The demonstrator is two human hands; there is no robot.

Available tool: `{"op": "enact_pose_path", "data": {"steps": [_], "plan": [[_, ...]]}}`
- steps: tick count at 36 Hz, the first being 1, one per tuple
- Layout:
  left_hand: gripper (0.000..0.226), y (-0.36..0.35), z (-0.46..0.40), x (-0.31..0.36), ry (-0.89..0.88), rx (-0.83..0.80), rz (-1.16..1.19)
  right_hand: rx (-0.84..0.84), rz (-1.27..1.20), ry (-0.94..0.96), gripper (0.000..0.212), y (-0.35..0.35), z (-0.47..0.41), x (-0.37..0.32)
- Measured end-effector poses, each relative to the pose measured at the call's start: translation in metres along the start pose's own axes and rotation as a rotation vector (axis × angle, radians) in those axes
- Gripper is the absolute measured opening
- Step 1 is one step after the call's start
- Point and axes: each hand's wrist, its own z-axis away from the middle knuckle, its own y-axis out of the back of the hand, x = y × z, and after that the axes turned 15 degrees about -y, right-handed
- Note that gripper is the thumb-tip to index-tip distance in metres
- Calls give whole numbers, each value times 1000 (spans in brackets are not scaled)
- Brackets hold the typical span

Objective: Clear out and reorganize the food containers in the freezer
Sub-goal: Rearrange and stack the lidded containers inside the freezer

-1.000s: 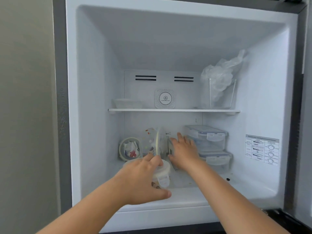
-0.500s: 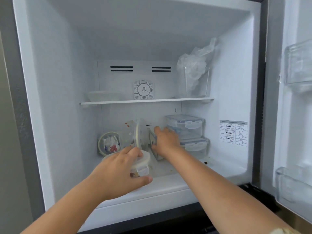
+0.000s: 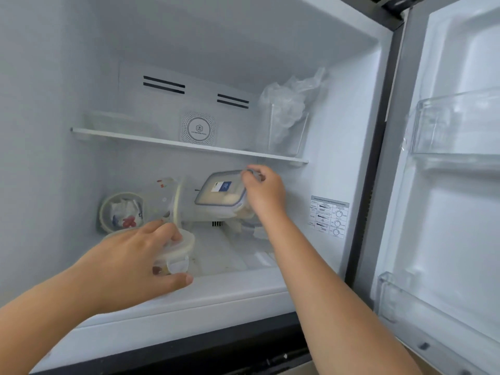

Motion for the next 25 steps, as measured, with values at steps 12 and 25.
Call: {"op": "enact_pose_path", "data": {"steps": [12,25], "plan": [[55,-1,0,-5,-23,-6,5,212,-520,-235,11,25,-17,3],[58,-1,1,-5,-6,-32,-9,160,-808,-507,10,29,-23,-11]]}}
